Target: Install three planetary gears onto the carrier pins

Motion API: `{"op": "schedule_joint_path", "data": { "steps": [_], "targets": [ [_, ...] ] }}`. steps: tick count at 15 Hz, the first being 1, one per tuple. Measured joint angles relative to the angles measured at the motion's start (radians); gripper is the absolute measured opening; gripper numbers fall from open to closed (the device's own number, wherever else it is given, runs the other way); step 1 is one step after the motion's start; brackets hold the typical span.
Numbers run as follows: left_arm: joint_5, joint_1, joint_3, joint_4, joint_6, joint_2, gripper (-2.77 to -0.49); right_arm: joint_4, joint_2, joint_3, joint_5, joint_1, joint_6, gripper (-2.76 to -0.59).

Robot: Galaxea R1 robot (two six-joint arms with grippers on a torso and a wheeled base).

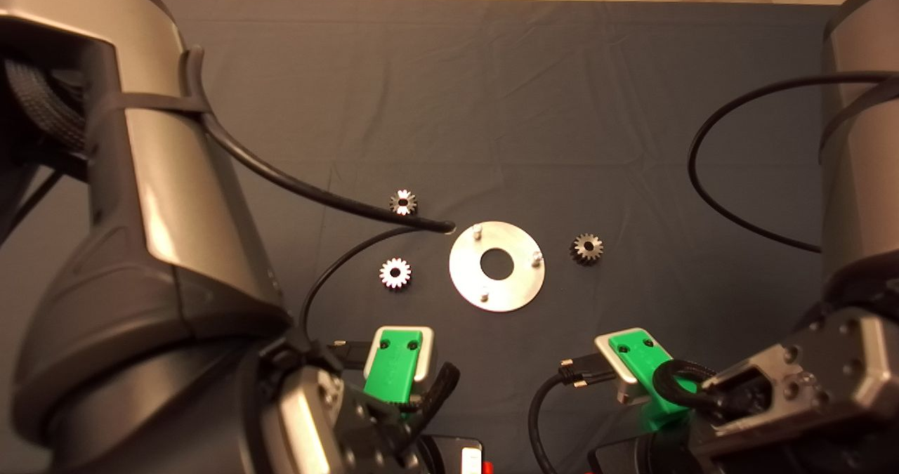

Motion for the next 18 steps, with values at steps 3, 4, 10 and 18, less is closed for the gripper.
{"op": "schedule_joint_path", "data": {
  "steps": [3, 4, 10, 18],
  "targets": [
    [0.0, 0.0, 0.0, 0.0, 0.0, 0.0, -0.92, 0.0, 0.0, 0.0, 0.0, 0.0, 0.0, -1.05],
    [0.0, 0.0, 0.0, 0.0, 0.0, 0.0, -0.92, 0.0, -0.004, 0.0, 0.0, 0.0, 0.0, -1.05],
    [0.0, 0.0, 0.0, 0.0, 0.0, 0.0, -0.92, -0.055, -0.275, -0.024, -0.001, -0.007, -0.275, -1.05],
    [0.001, 0.0, 0.0, 0.0, 0.0, 0.002, -0.92, -0.307, -0.444, -0.227, 0.0, -0.18, -0.839, -1.05]
  ]
}}
